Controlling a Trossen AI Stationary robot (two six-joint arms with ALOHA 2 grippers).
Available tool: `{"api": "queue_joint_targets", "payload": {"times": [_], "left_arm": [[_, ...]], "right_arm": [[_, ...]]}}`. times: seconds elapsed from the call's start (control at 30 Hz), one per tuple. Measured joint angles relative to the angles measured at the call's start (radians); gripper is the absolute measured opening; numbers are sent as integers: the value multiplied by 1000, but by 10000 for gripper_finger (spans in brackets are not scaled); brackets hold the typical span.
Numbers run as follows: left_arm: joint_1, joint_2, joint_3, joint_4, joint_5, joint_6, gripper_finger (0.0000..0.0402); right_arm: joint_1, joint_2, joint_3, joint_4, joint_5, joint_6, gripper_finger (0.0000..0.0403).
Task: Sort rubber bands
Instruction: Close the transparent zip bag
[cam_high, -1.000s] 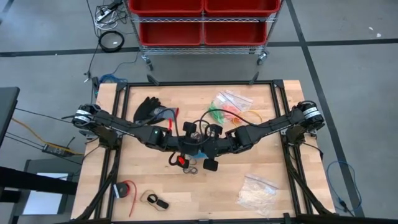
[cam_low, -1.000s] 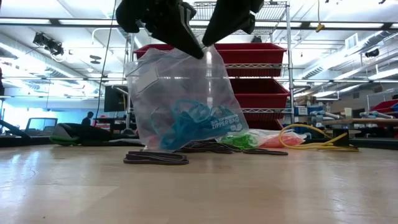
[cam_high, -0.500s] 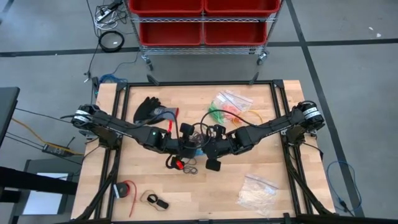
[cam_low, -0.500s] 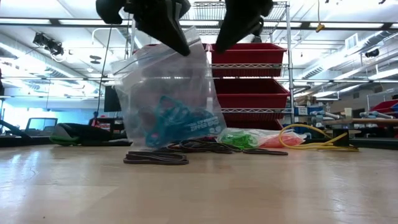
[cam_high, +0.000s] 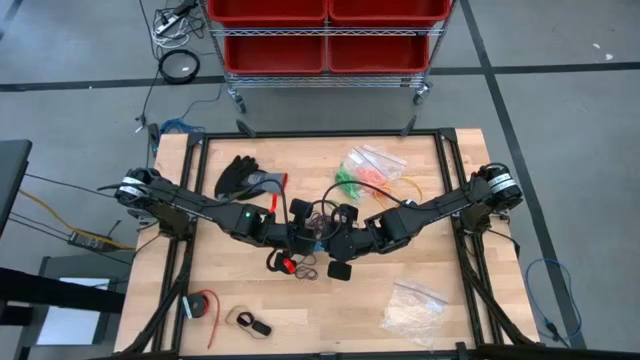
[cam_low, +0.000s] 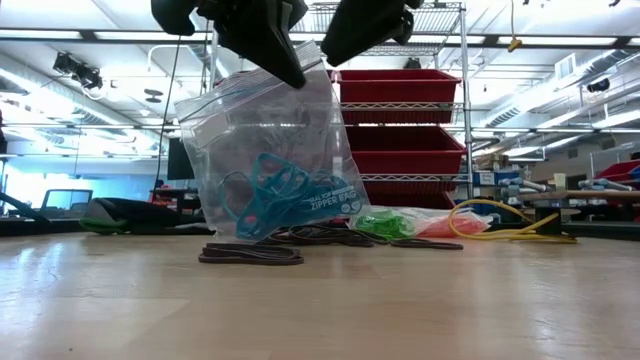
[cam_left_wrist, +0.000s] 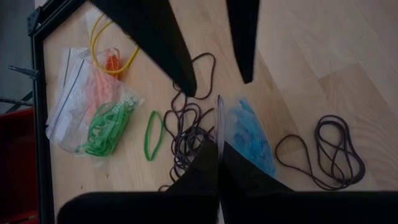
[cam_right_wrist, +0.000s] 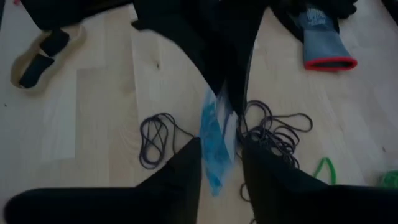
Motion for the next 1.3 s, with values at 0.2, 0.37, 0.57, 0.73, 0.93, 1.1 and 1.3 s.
{"api": "queue_joint_targets", "payload": {"times": [0.2, 0.37, 0.57, 0.73, 0.93, 1.1, 1.3], "left_arm": [[0, 0, 0, 9, 2, -1, 2], [1, 0, 1, 5, 26, -4, 2], [2, 0, 0, -1, 36, -3, 3], [2, -2, 0, -1, 37, -4, 3], [2, -2, 0, 0, 37, -25, 4], [2, -2, 0, -4, 26, -26, 12], [2, -2, 1, -43, 13, -23, 10]], "right_arm": [[0, 29, -5, 45, -7, -20, 152], [-3, 46, -10, 68, 25, -26, 137], [-7, 50, -10, 68, 35, -36, 42], [-7, 50, -10, 75, 48, -51, 8], [-7, 50, -10, 75, 49, -50, 1], [-8, 51, -10, 75, 48, -47, 0], [-11, 55, -10, 74, 47, -43, 0]]}}
